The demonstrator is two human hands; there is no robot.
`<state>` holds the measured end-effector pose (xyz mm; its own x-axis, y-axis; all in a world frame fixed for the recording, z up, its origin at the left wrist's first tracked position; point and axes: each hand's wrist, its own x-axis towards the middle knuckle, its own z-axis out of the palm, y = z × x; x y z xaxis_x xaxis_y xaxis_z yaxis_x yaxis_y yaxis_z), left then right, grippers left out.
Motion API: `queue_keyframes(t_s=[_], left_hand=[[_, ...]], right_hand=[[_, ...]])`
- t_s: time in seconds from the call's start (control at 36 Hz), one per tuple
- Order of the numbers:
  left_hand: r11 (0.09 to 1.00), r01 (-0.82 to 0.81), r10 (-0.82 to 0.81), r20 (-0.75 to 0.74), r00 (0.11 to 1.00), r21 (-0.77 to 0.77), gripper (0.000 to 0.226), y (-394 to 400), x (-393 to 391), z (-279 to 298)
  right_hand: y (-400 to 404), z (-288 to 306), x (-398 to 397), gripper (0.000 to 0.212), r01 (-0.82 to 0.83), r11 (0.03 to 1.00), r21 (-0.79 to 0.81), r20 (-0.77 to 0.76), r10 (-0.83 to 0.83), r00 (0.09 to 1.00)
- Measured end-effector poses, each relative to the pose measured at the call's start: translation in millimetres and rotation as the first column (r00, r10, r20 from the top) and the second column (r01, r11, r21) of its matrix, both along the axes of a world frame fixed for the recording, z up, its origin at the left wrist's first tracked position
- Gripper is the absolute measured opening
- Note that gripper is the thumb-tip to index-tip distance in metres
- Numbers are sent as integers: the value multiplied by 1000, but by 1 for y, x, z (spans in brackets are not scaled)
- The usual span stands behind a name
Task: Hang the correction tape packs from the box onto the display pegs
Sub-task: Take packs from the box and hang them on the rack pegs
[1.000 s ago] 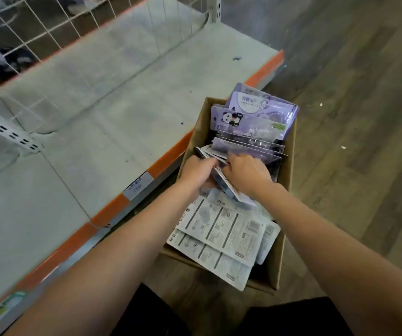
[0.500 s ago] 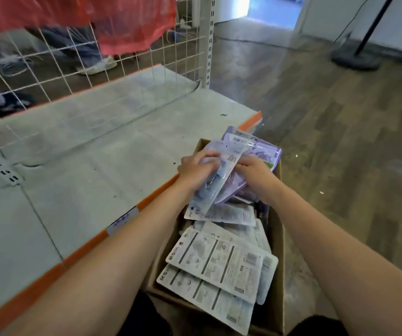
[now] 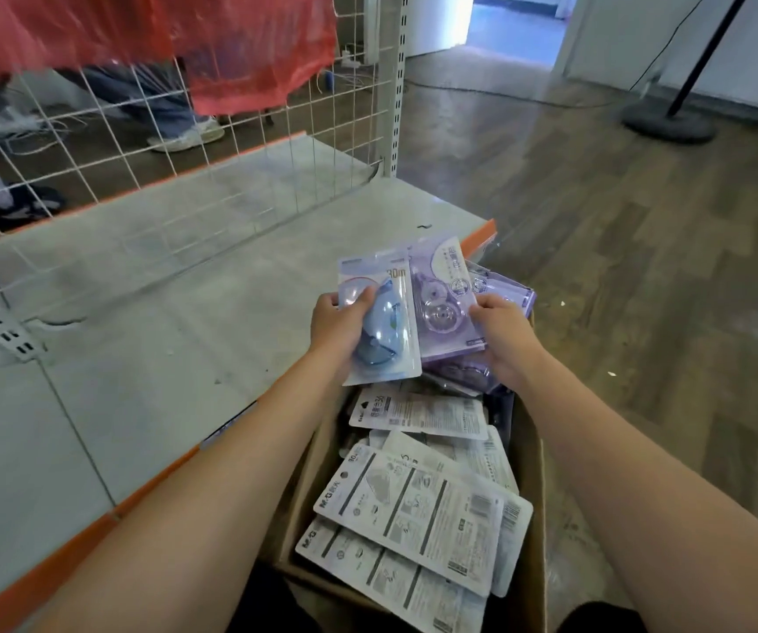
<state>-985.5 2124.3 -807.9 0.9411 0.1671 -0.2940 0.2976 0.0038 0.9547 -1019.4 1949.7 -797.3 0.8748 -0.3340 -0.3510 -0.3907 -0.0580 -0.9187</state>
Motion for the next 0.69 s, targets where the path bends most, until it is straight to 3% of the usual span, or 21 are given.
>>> queue_keyframes(t_s=[0.44, 0.69], left_hand=[[997, -73, 73, 42, 996, 10, 12, 4, 6, 0], [996, -78, 69, 176, 982, 48, 4, 5, 4, 3]], right_hand=[[0, -1, 5, 28, 84, 995, 60, 46, -87, 995], [-8, -5, 7, 31, 112, 992, 57, 76, -116, 990]])
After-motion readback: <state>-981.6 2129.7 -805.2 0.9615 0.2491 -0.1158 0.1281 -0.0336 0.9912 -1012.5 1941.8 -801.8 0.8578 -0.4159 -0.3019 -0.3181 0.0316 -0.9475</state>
